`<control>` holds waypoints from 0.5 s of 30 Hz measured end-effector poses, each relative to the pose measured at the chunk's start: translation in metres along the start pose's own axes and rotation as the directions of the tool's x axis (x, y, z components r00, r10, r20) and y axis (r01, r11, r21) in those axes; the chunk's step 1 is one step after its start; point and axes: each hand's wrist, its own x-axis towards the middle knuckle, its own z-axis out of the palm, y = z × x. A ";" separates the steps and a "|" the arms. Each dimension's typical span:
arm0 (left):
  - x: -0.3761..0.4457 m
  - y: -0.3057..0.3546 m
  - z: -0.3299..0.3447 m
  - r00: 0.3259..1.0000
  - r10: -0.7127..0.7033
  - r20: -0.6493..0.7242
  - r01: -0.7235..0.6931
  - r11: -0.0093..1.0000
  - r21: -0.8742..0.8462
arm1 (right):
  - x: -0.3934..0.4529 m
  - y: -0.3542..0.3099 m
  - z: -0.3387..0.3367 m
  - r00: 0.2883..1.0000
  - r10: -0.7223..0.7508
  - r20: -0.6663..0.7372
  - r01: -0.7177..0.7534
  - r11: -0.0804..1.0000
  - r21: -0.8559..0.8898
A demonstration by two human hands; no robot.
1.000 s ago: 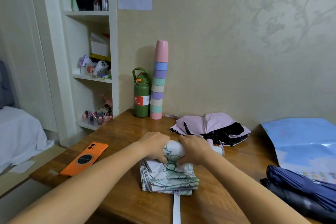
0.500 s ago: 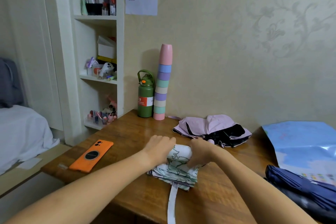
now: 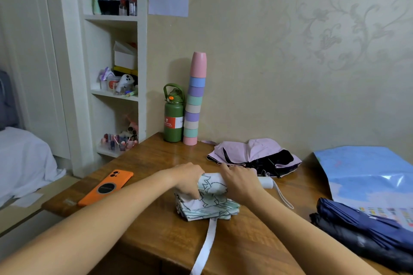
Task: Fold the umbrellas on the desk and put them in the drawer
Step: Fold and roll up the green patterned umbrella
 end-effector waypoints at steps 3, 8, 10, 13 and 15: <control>-0.001 0.000 0.001 0.997 0.022 -0.075 -0.018 0.998 0.057 | 0.001 0.002 -0.004 1.000 -0.009 0.027 0.008 0.999 0.039; 0.000 0.005 0.030 0.883 0.095 -0.459 0.057 0.950 0.307 | 0.008 0.014 -0.006 0.994 0.015 0.109 -0.032 0.988 0.153; 0.002 0.005 0.043 0.838 0.128 -0.531 0.102 0.919 0.382 | 0.010 0.018 -0.009 0.988 -0.016 0.153 -0.010 0.986 0.168; 0.000 0.006 0.042 0.850 0.120 -0.513 0.107 0.914 0.391 | 0.011 0.020 -0.012 0.969 -0.069 0.236 0.028 0.984 0.175; 0.000 0.008 0.034 0.874 0.111 -0.474 0.094 0.916 0.389 | 0.011 0.020 -0.011 0.968 -0.073 0.242 0.026 0.981 0.190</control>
